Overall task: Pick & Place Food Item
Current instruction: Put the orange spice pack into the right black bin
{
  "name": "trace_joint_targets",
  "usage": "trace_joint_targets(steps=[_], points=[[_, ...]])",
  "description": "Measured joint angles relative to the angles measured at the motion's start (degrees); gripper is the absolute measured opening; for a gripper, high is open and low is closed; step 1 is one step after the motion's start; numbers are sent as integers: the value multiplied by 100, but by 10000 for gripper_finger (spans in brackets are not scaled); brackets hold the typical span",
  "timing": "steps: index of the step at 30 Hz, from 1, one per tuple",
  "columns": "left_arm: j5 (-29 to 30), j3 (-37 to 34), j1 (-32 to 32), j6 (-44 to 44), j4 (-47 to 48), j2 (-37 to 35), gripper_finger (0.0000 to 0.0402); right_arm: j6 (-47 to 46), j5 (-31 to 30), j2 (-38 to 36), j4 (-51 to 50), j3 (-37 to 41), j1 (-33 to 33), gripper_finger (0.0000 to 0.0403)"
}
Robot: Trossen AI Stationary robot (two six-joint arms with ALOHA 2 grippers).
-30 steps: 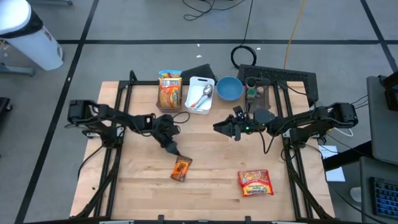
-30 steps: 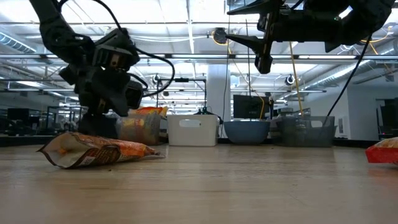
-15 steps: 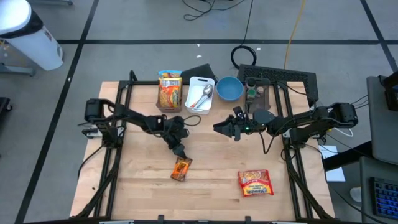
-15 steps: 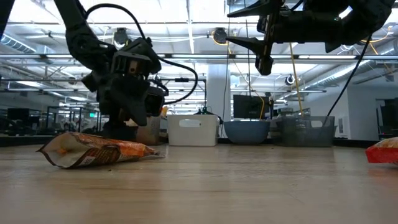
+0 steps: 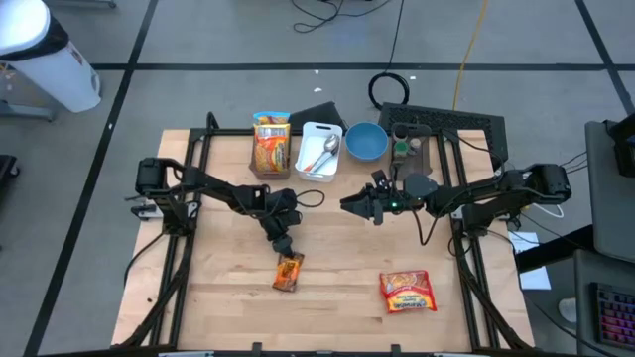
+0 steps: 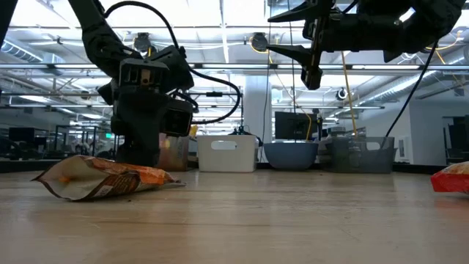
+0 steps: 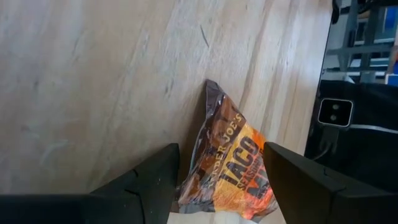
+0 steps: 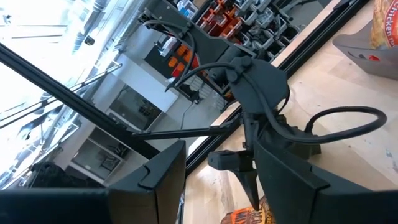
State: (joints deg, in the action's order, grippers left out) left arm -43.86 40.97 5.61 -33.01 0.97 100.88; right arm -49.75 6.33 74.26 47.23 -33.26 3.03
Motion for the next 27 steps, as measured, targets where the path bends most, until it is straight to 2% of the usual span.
trace_joint_targets(steps=[5, 13, 27], points=[[32, -4, -7, 26, 40, 2, 225, 8, 0, 0, -41, 0, 0, 183], [30, -11, -11, 52, 88, 4, 131, 8, 0, 0, -40, 0, 0, 183], [-71, -19, -13, 286, 80, 7, 10, -6, 0, 0, -40, -2, 0, 183]])
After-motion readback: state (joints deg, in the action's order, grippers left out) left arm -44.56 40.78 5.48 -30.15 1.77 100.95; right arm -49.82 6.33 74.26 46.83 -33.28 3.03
